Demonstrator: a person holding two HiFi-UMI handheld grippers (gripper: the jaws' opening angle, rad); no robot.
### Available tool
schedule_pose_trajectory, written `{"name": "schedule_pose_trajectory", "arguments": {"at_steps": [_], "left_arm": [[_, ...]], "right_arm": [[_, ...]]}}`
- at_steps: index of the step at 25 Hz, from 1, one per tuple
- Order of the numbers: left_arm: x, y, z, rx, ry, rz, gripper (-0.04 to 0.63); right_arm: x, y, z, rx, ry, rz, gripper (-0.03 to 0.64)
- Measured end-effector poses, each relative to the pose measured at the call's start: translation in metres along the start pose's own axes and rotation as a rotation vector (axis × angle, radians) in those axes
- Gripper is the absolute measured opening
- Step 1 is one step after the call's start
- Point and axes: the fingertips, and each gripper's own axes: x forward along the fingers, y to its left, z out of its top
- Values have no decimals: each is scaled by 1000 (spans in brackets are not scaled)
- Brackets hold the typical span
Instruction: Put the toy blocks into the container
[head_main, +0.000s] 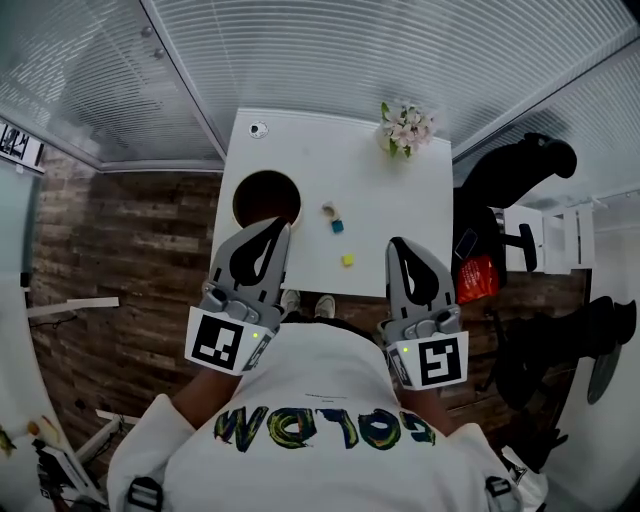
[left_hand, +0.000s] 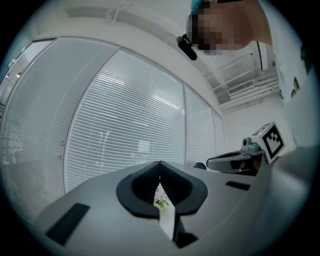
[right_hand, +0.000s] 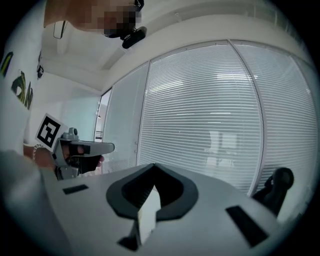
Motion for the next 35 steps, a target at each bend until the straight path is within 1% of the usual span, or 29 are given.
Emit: {"name": "schedule_pose_trajectory", "arguments": {"at_steps": [4, 9, 13, 19, 24, 27, 32, 35], "left_arm": [[18, -10, -4, 7, 3, -7, 14], [28, -19, -5, 9, 11, -13, 14], [27, -18, -14, 2, 44, -14, 14], [20, -15, -41, -34, 106, 0, 14], [17, -15, -57, -42, 133, 4, 14], [14, -13, -60, -46, 139, 6, 14], [9, -13, -63, -66, 150, 10, 14], [6, -8, -66, -57, 143, 16, 14]], "right_arm": [[-3, -19, -4, -2, 5, -2, 11], [-5, -33, -10, 10, 14, -6, 10], [0, -31, -20, 28, 36, 5, 11], [1, -25, -43, 54, 86, 18, 10], [0, -22, -63, 62, 99, 16, 11], [5, -18, -91, 55, 132, 18, 34], [14, -9, -165, 96, 249, 23, 63], [21, -3, -208, 105, 309, 36, 80]]}}
